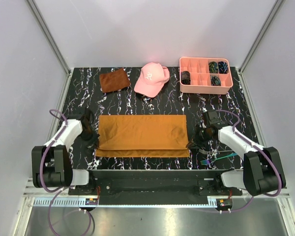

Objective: Fold the napkin into a case and place the utensils inside
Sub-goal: Fold and flatten the napkin at the center of the board.

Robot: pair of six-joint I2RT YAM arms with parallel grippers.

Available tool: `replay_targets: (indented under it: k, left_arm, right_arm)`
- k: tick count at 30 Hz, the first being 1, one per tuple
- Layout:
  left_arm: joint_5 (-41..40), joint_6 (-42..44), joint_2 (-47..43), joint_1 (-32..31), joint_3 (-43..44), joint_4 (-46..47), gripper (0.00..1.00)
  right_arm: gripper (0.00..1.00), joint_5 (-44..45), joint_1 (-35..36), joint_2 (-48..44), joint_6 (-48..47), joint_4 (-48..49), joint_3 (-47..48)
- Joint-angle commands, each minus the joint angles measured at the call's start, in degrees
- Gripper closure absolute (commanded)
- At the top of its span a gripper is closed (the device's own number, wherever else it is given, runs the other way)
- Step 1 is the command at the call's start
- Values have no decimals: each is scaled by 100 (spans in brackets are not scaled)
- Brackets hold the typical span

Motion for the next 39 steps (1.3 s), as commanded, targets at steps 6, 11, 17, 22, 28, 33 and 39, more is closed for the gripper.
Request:
replay_targets:
  k: [6, 11, 17, 22, 28, 33, 39]
  left_arm:
    - [-393, -110, 358, 22, -52, 79, 100]
    - [-428, -145, 288, 5, -79, 70, 100]
    - [-455, -128, 25, -4, 62, -166, 100]
    - [-499, -145, -406, -4, 238, -325, 100]
    - [-490, -189, -503, -13, 203, -483, 100]
    - [-543, -233, -416, -4, 71, -440, 100]
    - [-543, -286, -170, -4, -105, -229, 100]
  right_arm:
    - [94, 181, 43, 392, 65, 241, -109]
    - [94, 216, 52, 357, 66, 276, -188]
    - [93, 76, 61, 304, 39, 189, -65]
    - [93, 102, 61, -179, 74, -198, 58]
    - [93, 103, 61, -382, 83, -427, 85]
    - [94, 76, 61, -276, 83, -392, -38]
    - [91, 67, 61, 13, 83, -164, -91]
